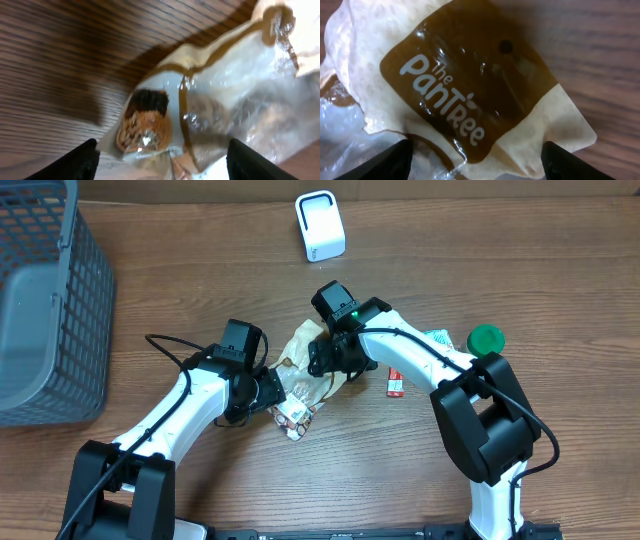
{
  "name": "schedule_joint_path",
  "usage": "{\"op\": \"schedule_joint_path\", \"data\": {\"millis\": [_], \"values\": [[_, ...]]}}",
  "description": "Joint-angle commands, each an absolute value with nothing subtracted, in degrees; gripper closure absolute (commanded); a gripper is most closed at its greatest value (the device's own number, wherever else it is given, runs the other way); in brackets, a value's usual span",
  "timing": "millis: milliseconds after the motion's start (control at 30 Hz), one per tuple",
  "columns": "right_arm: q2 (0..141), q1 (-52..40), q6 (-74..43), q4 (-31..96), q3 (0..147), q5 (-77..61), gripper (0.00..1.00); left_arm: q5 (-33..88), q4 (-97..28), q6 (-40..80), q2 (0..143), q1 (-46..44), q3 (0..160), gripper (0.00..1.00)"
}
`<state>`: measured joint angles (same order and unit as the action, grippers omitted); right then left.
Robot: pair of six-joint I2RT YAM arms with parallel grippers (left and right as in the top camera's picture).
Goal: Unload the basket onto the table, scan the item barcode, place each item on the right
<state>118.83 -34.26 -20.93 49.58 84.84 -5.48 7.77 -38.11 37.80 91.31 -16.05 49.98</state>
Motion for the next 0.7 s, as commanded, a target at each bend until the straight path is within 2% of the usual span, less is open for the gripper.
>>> {"op": "schedule_joint_path", "data": {"millis": [0, 133, 400, 667], "values": [[119.0, -34.2, -20.8, 51.0, 85.4, -11.8, 0.20, 3.6, -37.9, 38.8, 91.5, -16.1, 49.6, 0.26], [119.0, -35.1, -21.7, 53.5, 85.4, -15.2, 0.22, 2.3, -36.7, 38.8, 91.5, -16.1, 49.6, 0.26], [119.0, -39.2, -24.2, 54.7, 85.5, -15.1, 0.22, 0.8, -34.4, 38.5, 91.5, -16.1, 49.6, 0.24], [116.2, -37.6, -22.2, 54.6, 85.6, -15.1, 0.20, 1.2, -34.2, 37.7, 91.5, -16.1, 49.6, 0.26]]}}
